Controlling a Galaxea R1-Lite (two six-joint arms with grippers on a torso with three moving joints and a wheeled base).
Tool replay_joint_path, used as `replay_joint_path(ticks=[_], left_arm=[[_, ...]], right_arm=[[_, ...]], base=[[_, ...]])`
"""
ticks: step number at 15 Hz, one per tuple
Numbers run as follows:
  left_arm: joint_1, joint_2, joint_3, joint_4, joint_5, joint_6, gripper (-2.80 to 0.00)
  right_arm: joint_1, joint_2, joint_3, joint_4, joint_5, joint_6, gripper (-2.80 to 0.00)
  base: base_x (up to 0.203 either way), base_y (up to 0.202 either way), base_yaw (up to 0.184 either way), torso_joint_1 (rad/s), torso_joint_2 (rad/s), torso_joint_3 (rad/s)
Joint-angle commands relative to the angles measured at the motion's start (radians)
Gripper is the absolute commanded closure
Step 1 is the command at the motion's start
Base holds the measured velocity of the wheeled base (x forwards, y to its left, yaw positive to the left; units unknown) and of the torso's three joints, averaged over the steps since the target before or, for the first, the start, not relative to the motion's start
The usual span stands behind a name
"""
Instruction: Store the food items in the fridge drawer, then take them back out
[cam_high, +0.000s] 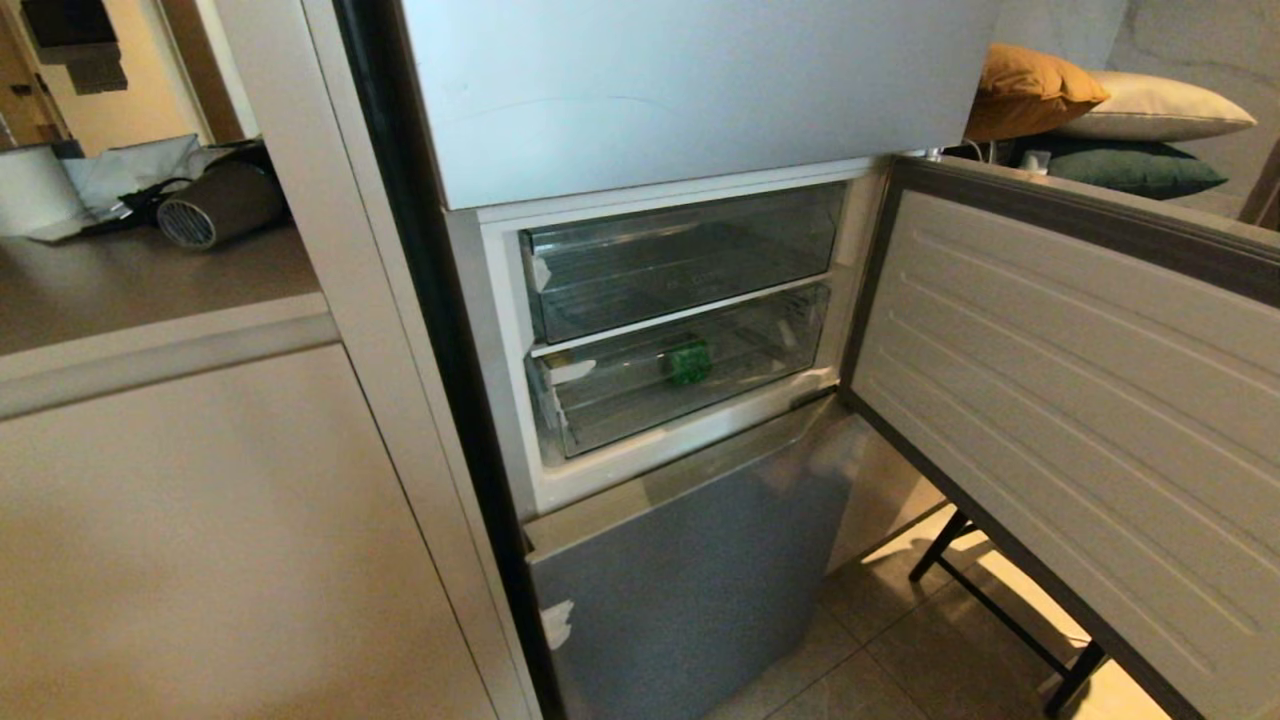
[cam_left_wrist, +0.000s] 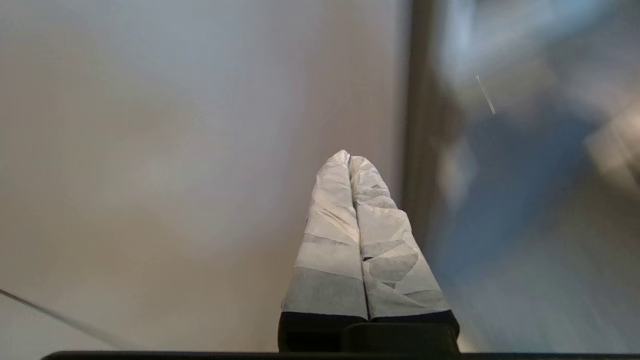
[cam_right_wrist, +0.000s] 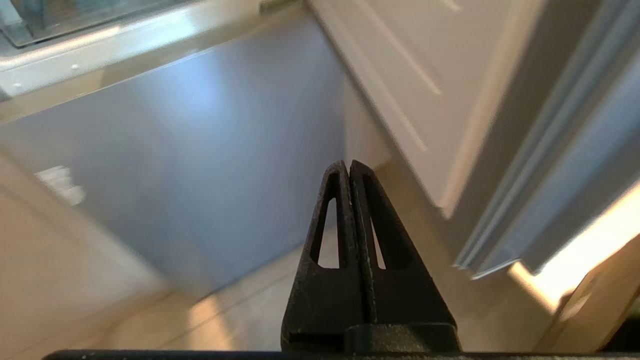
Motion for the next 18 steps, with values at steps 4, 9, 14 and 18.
replay_joint_path(ticks=[4,9,14,18], left_arm=[[-0.180,-0.032,0.008,0.136,0.025,-0.070,0.00],[-0.189,-0.040,0.019,0.137,0.050,-0.119,0.00],[-0.189,-0.040,0.019,0.137,0.050,-0.129,0.00],[-0.189,-0.040,0.019,0.139,0.050,-0.132,0.00]], right_arm=[[0.003,0.400,-0.087,-0.122,0.053,0.044,0.00],[-0.049,0.654,-0.120,-0.337,0.003,0.050,0.00],[-0.217,0.869,-0.174,-0.504,-0.028,0.045,0.00],[-0.325,0.931,-0.195,-0.568,-0.037,0.041,0.00]], base=[[0.000,0.000,0.000,0.000,0.00,0.000],[0.000,0.000,0.000,0.000,0.00,0.000],[0.000,0.000,0.000,0.000,0.00,0.000],[0.000,0.000,0.000,0.000,0.00,0.000]])
